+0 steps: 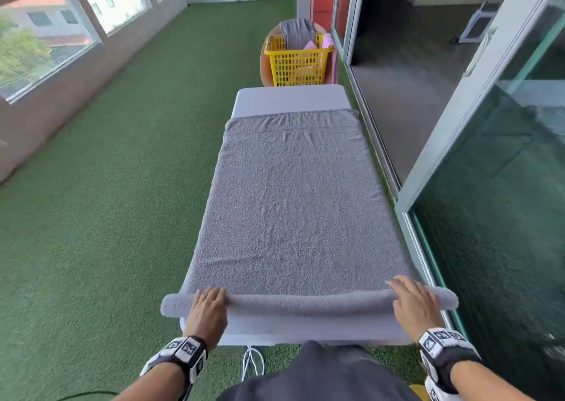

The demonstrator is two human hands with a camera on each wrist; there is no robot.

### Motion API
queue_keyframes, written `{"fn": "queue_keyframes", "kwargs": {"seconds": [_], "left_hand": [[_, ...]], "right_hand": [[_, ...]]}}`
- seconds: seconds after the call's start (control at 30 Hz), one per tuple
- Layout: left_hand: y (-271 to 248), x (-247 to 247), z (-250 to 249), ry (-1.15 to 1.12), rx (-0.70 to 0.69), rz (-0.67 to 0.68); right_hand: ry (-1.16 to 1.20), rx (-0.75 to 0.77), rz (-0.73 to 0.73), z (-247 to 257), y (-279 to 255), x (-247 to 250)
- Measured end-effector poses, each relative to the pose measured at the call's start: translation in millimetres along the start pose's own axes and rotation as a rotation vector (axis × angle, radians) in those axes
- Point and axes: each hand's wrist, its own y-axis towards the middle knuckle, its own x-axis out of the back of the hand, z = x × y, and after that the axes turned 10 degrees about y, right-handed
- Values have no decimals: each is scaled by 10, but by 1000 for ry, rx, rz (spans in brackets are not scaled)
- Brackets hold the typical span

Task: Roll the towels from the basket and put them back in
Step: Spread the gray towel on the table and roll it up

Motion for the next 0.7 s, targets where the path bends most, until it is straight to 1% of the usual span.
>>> {"fn": "queue_keyframes", "kwargs": {"seconds": [0.03,0.07,0.13,0.2,0.23,0.27,0.33,0.4,0.43,0.47,0.5,0.57,0.6,0.63,0.7], "left_hand": [[9,-32,-9,24,6,5],[-12,-71,-16,49,-11,46],[-118,-148,10,60,-58,129],[-198,-216,38,53,-69,186],[-207,-223,38,23,-69,170],[-192,-182,35,-1,-69,122],[-109,-22,-16,1,-58,74],[2,44,-25,7,-44,5],[50,24,-22,15,-23,-21],[76,1,-25,38,6,-18],[69,-11,-42,49,14,26],[7,-73,-13,75,-11,94],[-42,-75,-2,81,-23,128],[-87,-79,-6,80,-36,169],[-117,-136,12,118,-39,118]], "right_hand": [[17,21,-17,-18,4,-31],[30,45,3,-43,-30,-80],[1,63,108,-76,-162,-165],[-47,27,169,-60,-268,-194],[-63,5,184,-39,-282,-175],[-76,-2,191,1,-265,-131],[-114,-20,213,86,-150,-27],[-104,-28,153,129,-7,37],[-91,-24,84,134,41,41],[-82,-18,51,115,55,22],[-72,-10,66,85,46,-6],[-97,25,193,-6,-44,-100],[-131,49,234,-51,-106,-146],[-157,59,243,-79,-159,-161],[-163,43,222,-60,-190,-117]]}}
